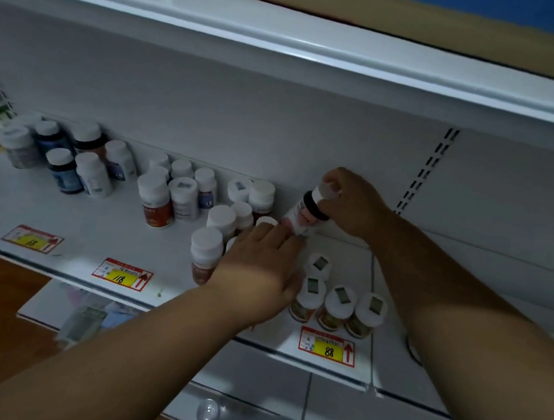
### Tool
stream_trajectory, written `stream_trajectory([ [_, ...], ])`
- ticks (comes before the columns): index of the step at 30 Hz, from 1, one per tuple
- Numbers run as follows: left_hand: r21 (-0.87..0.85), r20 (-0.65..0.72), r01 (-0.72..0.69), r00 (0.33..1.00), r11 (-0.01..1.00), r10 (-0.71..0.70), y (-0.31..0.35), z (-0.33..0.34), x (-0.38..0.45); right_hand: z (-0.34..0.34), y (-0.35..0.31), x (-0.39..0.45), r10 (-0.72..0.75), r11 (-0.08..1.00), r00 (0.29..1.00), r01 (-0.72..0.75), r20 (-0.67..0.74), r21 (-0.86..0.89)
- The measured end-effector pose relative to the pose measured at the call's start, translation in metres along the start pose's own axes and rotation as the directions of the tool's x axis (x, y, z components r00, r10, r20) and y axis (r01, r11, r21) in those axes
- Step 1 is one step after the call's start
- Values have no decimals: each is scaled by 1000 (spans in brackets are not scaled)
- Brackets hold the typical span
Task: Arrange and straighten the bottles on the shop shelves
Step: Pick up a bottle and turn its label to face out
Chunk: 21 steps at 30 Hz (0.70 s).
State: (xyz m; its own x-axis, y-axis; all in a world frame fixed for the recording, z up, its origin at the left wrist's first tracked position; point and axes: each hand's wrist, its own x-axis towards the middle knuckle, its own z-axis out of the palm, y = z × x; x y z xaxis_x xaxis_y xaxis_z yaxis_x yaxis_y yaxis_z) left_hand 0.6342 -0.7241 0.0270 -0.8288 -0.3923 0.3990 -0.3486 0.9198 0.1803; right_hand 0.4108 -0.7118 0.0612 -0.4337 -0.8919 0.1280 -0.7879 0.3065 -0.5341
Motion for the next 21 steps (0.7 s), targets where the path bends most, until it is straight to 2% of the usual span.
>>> stream_trajectory([
  [6,-139,-41,-198,980,970,194,55,19,22,-86,23,-63,32,999,999,-32,3,17],
  [12,-194,0,-322,945,927,328,124,41,39,-142,66,-111,70,993,997,-66,43,-93],
  [15,-199,28,-328,940,924,339,159,51,44,-156,95,-122,45,990,994,-31,99,-139],
  [21,-177,14,-269,961,947,276,206,70,44,-161,142,-127,-6,985,974,45,227,-167],
])
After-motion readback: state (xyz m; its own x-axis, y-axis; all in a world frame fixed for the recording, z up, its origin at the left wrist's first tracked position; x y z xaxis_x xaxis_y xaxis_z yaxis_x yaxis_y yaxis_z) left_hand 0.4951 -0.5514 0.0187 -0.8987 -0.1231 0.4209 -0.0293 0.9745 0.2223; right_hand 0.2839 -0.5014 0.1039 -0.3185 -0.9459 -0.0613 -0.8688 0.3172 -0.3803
